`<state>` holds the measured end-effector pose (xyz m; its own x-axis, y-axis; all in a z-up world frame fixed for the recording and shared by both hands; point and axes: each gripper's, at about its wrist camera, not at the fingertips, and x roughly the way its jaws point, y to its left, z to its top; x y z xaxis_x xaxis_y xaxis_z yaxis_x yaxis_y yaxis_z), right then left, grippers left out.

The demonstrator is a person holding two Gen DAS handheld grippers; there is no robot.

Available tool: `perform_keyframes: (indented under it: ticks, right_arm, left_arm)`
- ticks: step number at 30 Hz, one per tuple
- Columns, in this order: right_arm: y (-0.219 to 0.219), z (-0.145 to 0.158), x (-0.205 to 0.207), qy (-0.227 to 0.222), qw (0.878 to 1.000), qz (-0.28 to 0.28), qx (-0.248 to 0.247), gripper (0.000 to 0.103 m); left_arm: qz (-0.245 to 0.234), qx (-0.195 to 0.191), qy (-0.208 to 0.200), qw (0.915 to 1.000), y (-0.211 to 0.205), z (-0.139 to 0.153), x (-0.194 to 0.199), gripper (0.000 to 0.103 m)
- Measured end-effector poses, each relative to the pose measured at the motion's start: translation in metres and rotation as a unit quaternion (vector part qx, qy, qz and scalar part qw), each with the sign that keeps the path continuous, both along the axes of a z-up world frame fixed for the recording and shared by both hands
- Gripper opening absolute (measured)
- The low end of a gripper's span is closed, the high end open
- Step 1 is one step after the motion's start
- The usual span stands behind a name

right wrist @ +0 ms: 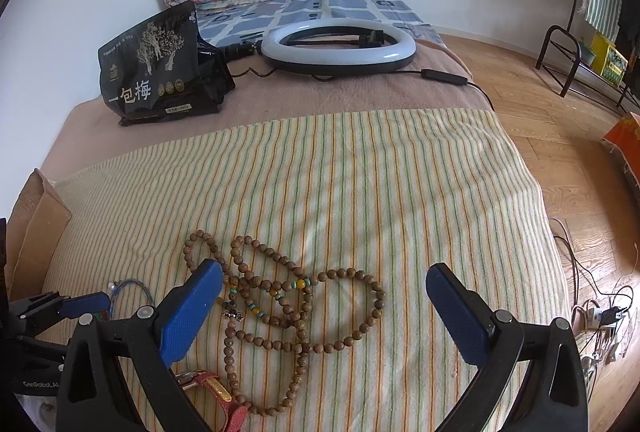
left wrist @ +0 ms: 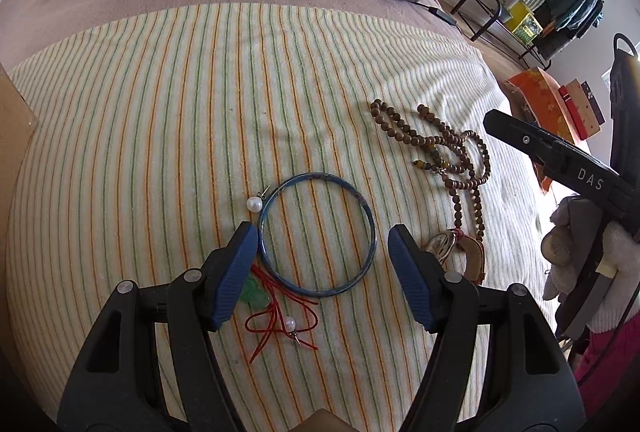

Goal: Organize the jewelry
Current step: 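Grasp the blue bangle with the left tool while the right tool grasps the brown bead strand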

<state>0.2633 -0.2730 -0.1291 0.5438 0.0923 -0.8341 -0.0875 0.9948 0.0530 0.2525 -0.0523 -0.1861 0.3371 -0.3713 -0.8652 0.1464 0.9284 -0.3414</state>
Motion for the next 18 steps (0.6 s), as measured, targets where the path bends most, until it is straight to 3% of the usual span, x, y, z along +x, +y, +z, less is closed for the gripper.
perform_keyframes:
  ticks: [6, 12, 18]
  right_arm:
    - [0.013, -0.010, 0.004, 0.020, 0.999, 0.028, 0.015, 0.103]
    - [0.022, -0.013, 0.004, 0.022, 0.999, 0.033, 0.004, 0.103]
    - [0.025, -0.015, 0.006, 0.026, 0.999, 0.034, 0.001, 0.103]
  left_arm:
    - [-0.011, 0.027, -0.012, 0.9995, -0.013, 0.001, 0.000, 0.075]
    - [-0.032, 0.105, -0.038, 0.9933, -0.034, -0.006, -0.005, 0.076]
    - [-0.036, 0.140, -0.050, 0.9882, -0.040, -0.009, -0.008, 0.076]
